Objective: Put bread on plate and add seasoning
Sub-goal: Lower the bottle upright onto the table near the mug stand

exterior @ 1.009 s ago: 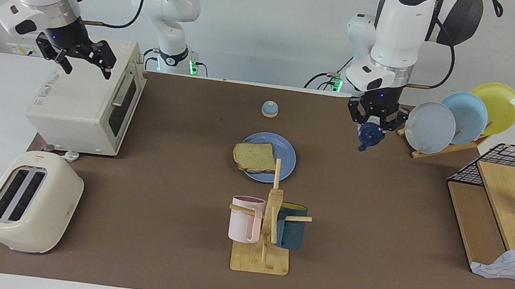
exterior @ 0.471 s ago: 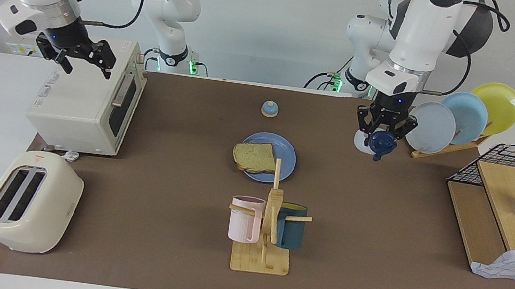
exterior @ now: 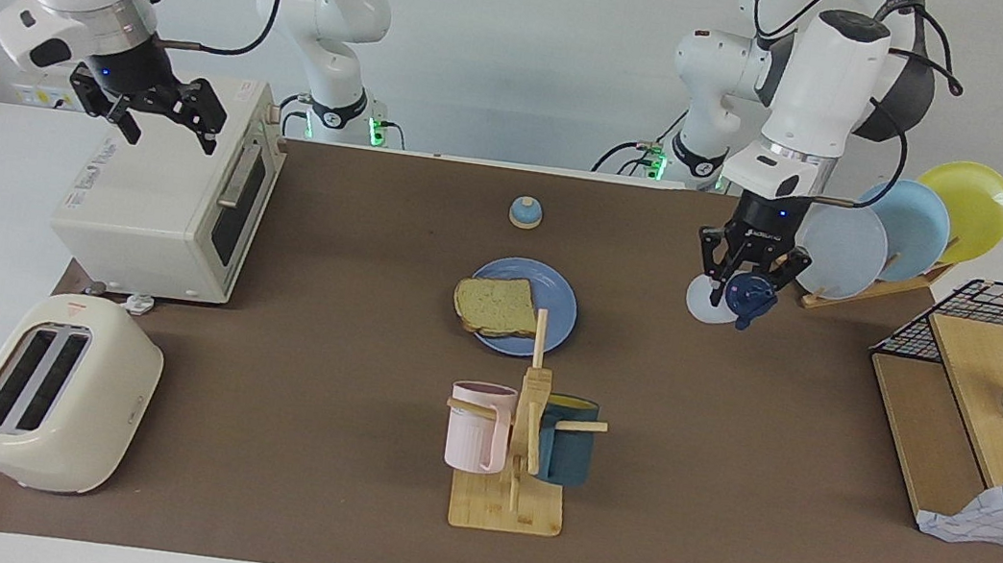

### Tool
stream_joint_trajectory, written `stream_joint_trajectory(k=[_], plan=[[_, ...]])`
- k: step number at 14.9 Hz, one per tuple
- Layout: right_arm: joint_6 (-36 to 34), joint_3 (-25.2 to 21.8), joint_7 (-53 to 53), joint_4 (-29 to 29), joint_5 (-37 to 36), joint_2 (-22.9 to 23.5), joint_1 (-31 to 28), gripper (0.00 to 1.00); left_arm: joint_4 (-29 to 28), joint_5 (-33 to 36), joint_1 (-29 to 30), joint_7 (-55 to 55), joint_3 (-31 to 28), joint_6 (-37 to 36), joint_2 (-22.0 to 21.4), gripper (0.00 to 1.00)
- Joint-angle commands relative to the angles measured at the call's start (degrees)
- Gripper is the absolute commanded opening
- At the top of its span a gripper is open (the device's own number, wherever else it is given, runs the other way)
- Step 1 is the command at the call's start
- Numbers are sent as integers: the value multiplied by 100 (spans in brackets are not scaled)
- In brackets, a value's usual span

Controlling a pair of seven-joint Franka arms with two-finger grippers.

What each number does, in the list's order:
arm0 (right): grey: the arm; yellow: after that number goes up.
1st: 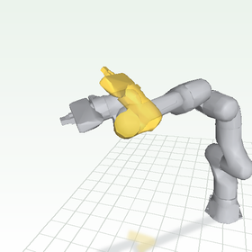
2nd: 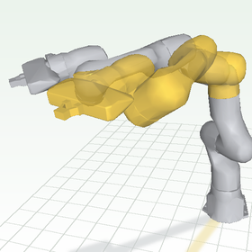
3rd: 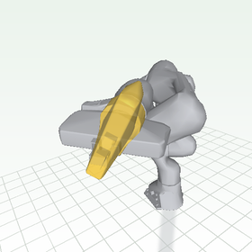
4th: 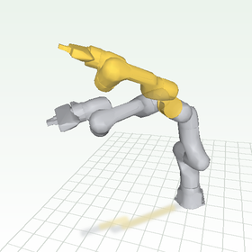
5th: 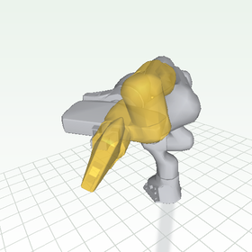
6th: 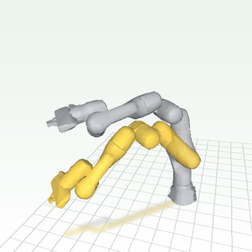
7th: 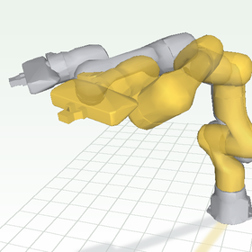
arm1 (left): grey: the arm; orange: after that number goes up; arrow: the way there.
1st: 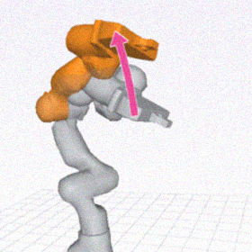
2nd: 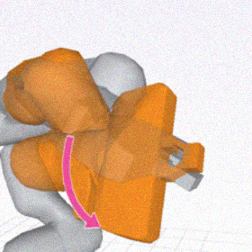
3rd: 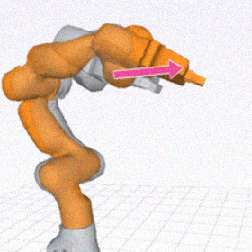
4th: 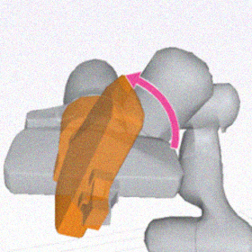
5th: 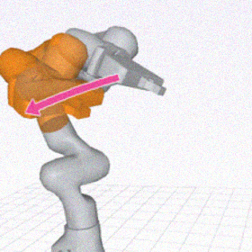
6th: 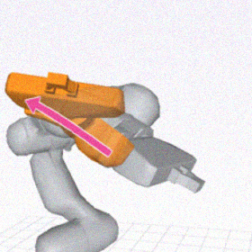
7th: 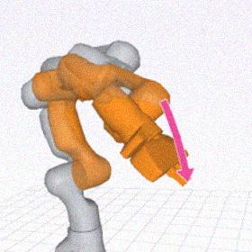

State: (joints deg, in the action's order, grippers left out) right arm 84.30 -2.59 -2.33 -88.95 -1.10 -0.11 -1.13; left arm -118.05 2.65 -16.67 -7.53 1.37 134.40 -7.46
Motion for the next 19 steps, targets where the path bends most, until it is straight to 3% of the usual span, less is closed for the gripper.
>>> stream_joint_trajectory(k=[1, 5, 10, 19], plan=[[86, 13, -66, -175, 4, -138, -46, 100, -639, -89, 67, -74, 22, 804, -212, 0], [86, 13, -66, -175, 4, -138, -46, 100, -834, -89, 76, -47, 13, 1385, -20, 0], [86, 13, -66, -175, 4, -138, -46, 100, -1528, -89, 243, -47, 13, 3125, 350, 0], [86, 13, -66, -175, 4, -138, -46, 100, -1616, -80, 252, 32, -14, 4804, 1264, 0]])
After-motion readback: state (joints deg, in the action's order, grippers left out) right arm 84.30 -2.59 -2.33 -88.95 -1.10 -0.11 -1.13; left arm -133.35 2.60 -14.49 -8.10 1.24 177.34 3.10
